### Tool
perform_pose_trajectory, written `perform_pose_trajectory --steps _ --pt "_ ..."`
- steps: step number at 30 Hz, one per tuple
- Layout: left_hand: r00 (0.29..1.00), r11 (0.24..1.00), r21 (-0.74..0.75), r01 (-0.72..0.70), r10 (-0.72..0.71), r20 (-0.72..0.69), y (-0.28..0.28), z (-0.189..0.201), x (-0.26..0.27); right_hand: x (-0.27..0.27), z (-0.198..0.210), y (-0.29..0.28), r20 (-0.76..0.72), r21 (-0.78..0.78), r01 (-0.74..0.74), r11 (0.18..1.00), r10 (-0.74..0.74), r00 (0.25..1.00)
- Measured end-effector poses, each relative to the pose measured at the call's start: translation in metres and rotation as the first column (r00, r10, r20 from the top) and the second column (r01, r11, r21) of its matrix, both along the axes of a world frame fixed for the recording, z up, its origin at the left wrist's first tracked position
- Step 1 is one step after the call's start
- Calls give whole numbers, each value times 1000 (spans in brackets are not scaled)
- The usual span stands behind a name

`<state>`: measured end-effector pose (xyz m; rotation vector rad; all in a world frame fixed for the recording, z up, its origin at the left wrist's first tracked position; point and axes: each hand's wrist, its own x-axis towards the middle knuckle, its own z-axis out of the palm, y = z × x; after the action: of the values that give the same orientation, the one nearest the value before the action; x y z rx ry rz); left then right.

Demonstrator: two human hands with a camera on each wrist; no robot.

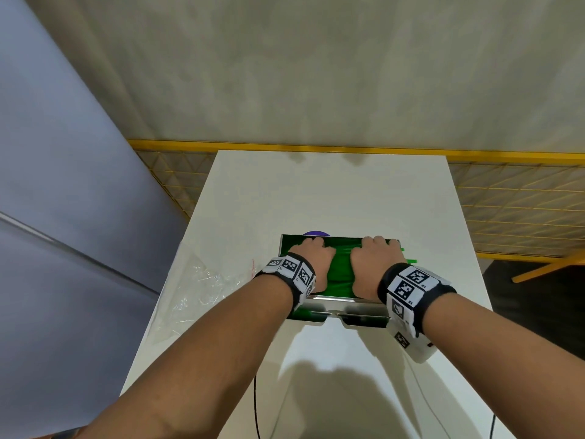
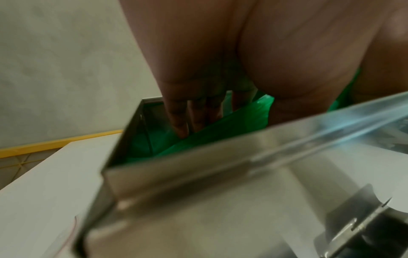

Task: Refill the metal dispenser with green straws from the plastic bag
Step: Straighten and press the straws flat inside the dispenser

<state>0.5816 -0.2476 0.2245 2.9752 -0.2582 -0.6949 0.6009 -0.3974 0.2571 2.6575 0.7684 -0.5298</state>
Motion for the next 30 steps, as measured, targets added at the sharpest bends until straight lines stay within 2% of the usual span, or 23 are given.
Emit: perform_pose_trajectory --steps 4,9,16,24,30 --pt "1000 998 -62 1 -3 -27 4 3 2 0 -1 -2 16 39 -17 999 17 1000" --pt "999 999 -45 4 -5 -35 5 1 3 0 0 -3 -32 30 -29 999 30 999" --pt "997 996 -78 -32 26 -78 11 1 6 3 5 -13 1 102 -101 990 101 995" --pt "996 995 -88 -54 48 -70 12 4 7 1 7 -24 -1 180 -94 979 96 995" --pt "991 994 -85 -62 51 -121 11 8 8 -2 6 -29 41 217 -112 970 106 994"
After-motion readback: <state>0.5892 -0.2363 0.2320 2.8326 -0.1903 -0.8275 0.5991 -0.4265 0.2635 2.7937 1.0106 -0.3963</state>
